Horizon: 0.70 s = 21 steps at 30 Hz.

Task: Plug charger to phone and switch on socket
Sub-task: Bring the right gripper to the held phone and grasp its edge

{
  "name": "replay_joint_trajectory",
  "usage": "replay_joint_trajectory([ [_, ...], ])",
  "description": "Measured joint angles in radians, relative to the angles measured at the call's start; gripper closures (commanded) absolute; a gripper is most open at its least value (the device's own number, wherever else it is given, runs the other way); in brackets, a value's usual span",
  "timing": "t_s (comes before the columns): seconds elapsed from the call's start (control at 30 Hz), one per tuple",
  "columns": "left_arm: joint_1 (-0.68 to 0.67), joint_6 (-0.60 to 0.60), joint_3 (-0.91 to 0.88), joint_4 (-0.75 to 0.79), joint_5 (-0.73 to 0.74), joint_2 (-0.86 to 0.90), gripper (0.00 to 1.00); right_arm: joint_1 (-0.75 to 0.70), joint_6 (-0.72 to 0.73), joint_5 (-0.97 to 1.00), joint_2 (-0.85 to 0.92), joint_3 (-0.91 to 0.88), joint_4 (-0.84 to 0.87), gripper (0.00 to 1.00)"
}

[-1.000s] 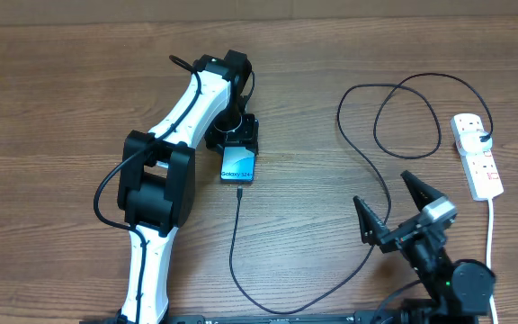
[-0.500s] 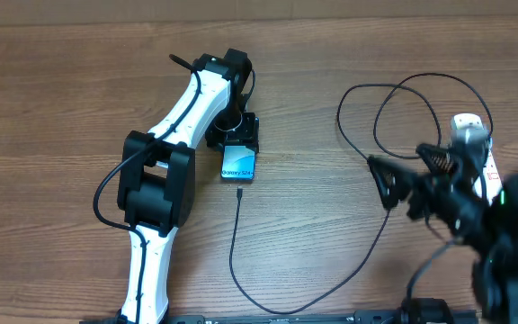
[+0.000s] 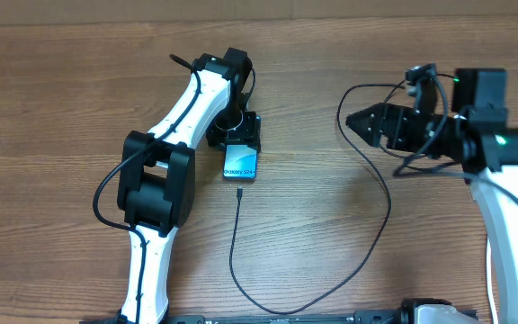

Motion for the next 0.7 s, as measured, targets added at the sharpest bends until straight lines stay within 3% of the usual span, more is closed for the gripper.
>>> replay_joint_trajectory([
  [0.33, 0.000, 0.000, 0.000, 0.002, 0.018, 0.000, 0.48, 0.179, -0.004, -0.074, 0.288, -0.056, 0.197, 0.16],
  [0.7, 0.000, 0.000, 0.000, -0.008, 0.041, 0.000, 0.47, 0.265, -0.002, -0.190, 0.526, -0.090, 0.425, 0.17],
])
